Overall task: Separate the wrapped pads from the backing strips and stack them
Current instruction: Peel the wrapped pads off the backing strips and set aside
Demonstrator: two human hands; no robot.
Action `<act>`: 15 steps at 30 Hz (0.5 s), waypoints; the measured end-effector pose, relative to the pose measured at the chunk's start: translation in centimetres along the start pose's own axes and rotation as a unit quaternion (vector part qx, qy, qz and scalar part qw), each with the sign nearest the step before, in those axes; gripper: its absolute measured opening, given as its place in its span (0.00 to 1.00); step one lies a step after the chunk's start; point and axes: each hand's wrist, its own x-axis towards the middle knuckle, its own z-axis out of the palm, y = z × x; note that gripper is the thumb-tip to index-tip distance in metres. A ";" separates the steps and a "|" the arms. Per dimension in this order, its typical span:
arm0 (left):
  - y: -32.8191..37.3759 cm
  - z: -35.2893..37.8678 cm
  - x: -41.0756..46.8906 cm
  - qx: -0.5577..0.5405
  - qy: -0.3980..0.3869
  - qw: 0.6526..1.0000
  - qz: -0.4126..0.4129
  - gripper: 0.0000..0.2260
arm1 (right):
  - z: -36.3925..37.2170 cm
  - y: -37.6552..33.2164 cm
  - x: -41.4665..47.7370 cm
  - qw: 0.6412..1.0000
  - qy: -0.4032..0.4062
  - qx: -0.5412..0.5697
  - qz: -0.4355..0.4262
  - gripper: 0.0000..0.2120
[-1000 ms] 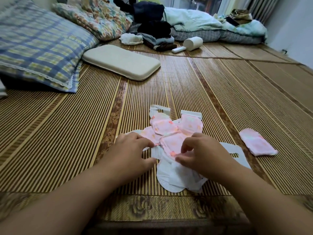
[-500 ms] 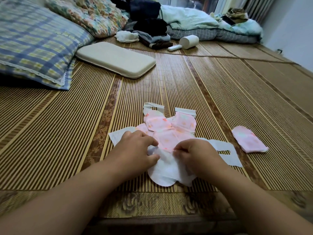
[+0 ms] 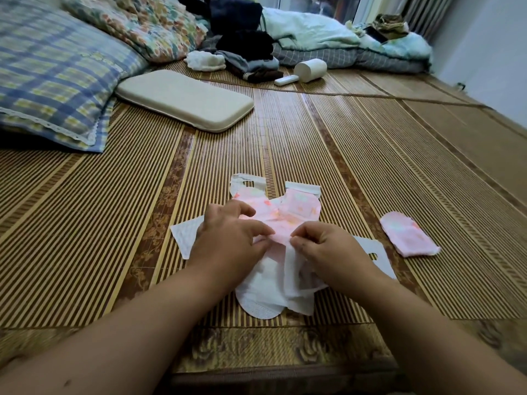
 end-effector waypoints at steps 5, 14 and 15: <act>0.8 -0.5 0.0 -0.050 0.080 0.994 0.054 0.05 | 1.9 -1.2 -1.4 0.973 0.082 -0.188 -0.101 0.30; 1.9 -3.7 -0.8 -0.108 0.105 0.981 0.126 0.06 | -1.1 -5.0 -1.5 0.957 0.239 -0.011 -0.162 0.09; 1.5 -3.9 -0.7 -0.109 0.093 0.983 0.112 0.02 | -1.7 -5.4 -1.6 0.963 0.221 0.017 -0.155 0.08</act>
